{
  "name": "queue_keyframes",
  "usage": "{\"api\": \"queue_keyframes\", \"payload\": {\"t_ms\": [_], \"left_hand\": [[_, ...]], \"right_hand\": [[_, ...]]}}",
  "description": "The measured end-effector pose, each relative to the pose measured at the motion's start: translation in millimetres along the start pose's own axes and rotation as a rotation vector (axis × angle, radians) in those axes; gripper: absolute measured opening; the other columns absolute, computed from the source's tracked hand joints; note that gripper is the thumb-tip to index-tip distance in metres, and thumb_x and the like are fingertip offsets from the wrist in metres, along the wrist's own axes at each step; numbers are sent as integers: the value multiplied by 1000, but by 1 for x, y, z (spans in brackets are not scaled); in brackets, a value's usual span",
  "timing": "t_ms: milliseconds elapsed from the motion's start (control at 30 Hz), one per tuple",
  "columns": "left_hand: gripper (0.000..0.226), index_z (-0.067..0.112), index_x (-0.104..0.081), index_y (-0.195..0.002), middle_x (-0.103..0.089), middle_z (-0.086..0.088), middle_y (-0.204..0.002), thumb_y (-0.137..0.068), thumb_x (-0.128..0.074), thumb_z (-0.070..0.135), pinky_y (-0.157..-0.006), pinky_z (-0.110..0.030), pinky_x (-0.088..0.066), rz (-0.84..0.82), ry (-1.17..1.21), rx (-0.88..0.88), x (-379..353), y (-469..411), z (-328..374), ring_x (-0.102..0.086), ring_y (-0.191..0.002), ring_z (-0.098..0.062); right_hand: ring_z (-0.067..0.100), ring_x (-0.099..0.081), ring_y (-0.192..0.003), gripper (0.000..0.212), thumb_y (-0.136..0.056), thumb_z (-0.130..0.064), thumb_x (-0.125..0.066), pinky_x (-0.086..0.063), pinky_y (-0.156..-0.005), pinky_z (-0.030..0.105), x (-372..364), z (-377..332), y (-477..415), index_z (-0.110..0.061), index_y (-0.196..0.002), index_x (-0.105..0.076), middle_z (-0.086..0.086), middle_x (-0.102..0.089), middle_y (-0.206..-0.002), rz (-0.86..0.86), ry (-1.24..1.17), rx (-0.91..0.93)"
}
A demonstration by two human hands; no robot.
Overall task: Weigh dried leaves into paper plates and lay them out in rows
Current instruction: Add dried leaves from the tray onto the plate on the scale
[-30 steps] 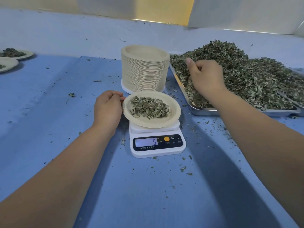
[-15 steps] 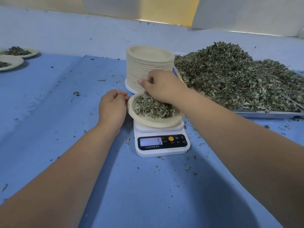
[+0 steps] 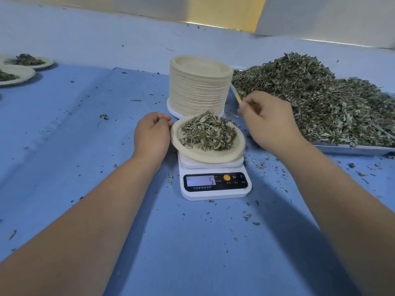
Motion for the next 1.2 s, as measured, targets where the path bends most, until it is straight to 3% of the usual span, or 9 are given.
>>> {"api": "queue_keyframes", "payload": {"t_ms": [67,167,333,567,833,967,1067,1133,1200], "left_hand": [[23,28,-70,-86,-73,14,-80,-86,-51,16,-79,-31,-54,5,-10,-13,-1,-1,0,-68,-84,-11],[22,28,-71,-86,-74,10,-86,-86,-51,16,-80,-32,-54,4,-17,-23,-1,0,-1,-68,-84,-12],[22,26,-71,-85,-75,7,-85,-85,-51,16,-84,-37,-56,15,-8,-6,1,-2,-2,-69,-85,-15],[25,28,-72,-76,-72,8,-79,-81,-52,15,-75,-35,-54,20,-11,-5,1,1,0,-66,-80,-14],[30,28,-72,-69,-72,9,-75,-80,-49,14,-76,-36,-55,7,49,10,2,3,4,-66,-79,-14],[34,28,-74,-67,-73,6,-76,-82,-49,10,-72,-33,-54,-37,35,-17,0,5,6,-66,-76,-13],[36,27,-76,-66,-76,3,-78,-81,-49,9,-72,-32,-56,-65,20,-39,-2,6,7,-67,-75,-12],[38,28,-77,-66,-76,3,-78,-81,-49,8,-73,-32,-56,-65,20,-47,-3,7,8,-68,-75,-11],[42,31,-77,-64,-76,6,-77,-82,-48,8,-72,-29,-56,-61,22,-49,-2,7,8,-68,-75,-9]], "right_hand": [[2,-55,-65,13,-98,-23,-55,-48,-64,27,5,14,12,-18,-101,-67,-3,-68,-90,-15,184,55],[25,-56,-115,20,-94,-18,-57,-49,-91,40,1,32,23,-15,-108,-70,7,-67,-114,-155,398,94],[27,-13,-155,35,-96,-36,-53,-17,-122,54,-17,40,30,-24,-127,-65,6,-34,-161,-458,675,148],[24,-26,-151,23,-95,-23,-54,-13,-122,57,-33,34,1,-18,-117,-60,2,-59,-136,-528,558,146],[23,-22,-153,34,-103,-25,-46,-1,-121,65,-32,43,0,-28,-135,-57,8,-61,-139,-593,518,98],[29,-60,-119,41,-99,-12,-49,1,-124,55,-23,41,4,-26,-137,-59,9,-72,-112,-410,405,48],[25,-65,-103,41,-96,-1,-48,-16,-125,49,-13,36,6,-21,-128,-65,5,-74,-110,-247,294,23],[17,-64,-106,35,-98,-6,-51,-43,-111,35,-7,25,4,-21,-125,-67,-2,-72,-116,-170,125,-15],[5,-61,-103,28,-100,-26,-55,-45,-90,14,-8,10,0,-28,-126,-66,-12,-69,-114,-205,44,-13]]}}
Point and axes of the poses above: each hand's wrist, its own y-axis away from the middle knuckle, its own x-axis out of the back of the hand, z = x × y, the point moved 4 cm from there along -y, towards the middle knuckle
